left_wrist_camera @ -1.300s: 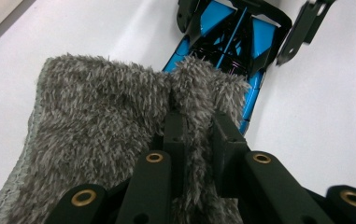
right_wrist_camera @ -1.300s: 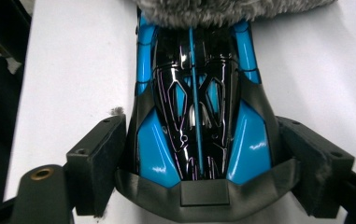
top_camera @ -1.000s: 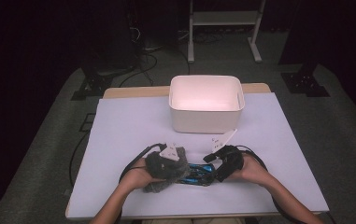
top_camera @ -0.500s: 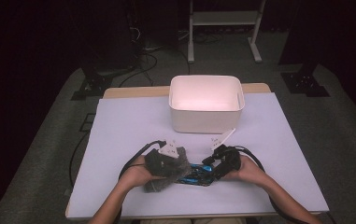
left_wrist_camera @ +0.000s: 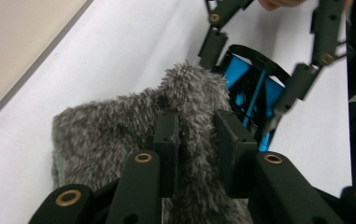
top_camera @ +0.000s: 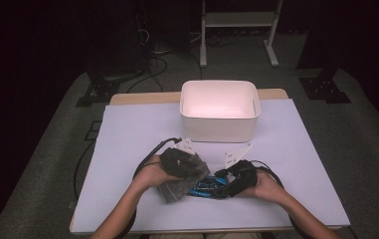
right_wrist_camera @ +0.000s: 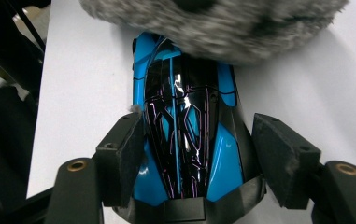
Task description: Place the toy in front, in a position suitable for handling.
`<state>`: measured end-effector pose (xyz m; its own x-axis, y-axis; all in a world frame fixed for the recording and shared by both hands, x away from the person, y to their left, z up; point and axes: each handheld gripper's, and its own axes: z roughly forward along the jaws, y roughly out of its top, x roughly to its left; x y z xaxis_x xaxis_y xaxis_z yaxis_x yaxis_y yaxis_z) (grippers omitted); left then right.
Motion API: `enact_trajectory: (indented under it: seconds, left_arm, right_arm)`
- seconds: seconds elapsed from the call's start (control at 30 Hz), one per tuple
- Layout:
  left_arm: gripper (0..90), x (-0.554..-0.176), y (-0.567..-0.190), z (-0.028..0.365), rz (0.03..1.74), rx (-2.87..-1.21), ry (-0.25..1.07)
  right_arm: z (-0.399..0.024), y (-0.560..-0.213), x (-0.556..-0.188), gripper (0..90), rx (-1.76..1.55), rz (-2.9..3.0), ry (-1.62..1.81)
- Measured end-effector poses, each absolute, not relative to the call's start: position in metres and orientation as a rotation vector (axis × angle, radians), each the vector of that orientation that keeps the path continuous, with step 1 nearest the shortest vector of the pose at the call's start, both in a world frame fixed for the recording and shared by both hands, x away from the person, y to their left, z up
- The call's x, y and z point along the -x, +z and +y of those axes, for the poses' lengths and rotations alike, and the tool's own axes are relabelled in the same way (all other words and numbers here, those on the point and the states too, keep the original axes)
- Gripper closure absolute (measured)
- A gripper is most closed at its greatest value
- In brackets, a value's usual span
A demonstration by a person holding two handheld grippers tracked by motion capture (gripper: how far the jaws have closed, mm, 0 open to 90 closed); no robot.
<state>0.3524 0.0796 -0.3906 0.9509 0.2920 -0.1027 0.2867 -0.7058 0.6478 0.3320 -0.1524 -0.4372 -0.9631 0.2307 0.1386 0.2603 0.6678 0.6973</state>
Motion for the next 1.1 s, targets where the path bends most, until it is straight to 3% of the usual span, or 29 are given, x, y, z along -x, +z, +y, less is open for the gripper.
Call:
enact_trajectory:
  seconds: [0.33, 0.53, 0.73, 1.1]
  left_arm:
    - [51.8, -0.373, -0.406, 0.069, 0.459, -2.420, -0.271]
    - [62.9, -0.369, -0.404, 0.072, 0.420, -2.425, -0.282]
    - [66.7, -0.352, -0.394, 0.079, 0.357, -2.391, -0.229]
    - [71.2, -0.317, -0.383, 0.090, 0.245, -2.364, -0.183]
  right_arm:
    - [-0.155, -0.434, -0.314, 36.1, 0.324, -2.943, -1.264]
    - [-0.154, -0.434, -0.306, 35.9, 0.273, -2.992, -1.292]
    - [-0.153, -0.431, -0.301, 24.0, 0.282, -3.004, -1.279]
    - [-0.147, -0.441, -0.288, 24.4, 0.260, -2.922, -1.242]
